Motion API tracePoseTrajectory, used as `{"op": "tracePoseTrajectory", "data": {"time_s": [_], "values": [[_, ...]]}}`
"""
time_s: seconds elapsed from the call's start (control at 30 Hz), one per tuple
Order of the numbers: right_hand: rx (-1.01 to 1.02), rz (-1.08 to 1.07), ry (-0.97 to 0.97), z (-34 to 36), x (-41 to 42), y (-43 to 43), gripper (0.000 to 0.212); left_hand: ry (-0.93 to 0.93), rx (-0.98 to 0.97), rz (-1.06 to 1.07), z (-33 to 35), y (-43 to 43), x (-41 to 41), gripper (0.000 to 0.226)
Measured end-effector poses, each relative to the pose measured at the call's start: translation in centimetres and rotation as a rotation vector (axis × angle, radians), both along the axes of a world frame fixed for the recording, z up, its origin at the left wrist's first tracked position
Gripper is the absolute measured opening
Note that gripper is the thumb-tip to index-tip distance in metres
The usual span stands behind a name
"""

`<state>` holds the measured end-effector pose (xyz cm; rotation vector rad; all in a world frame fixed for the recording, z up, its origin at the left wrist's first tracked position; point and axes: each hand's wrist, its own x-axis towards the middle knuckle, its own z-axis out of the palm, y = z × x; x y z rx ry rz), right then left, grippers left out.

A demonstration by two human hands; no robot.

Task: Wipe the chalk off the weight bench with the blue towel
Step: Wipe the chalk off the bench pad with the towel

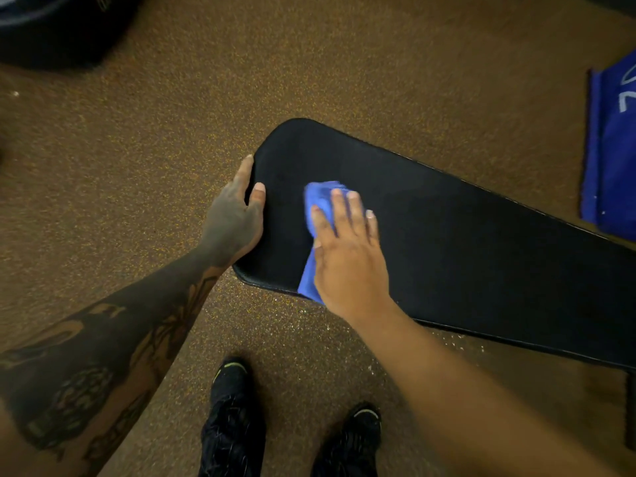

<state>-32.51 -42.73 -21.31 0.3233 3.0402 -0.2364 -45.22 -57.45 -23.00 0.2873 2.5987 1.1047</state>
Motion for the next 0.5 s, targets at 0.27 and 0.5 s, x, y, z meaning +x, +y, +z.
{"op": "tracePoseTrajectory", "data": {"time_s": [0.27,0.5], "values": [[-0.054,-0.226,0.023,-0.5,3.4,-2.4,0.056,-0.032,0.001,0.03,0.3,0.1,0.2,0.054],[-0.039,-0.287,0.023,-0.8,4.1,-3.1,0.055,-0.027,-0.013,0.022,0.5,0.1,0.3,0.054]]}}
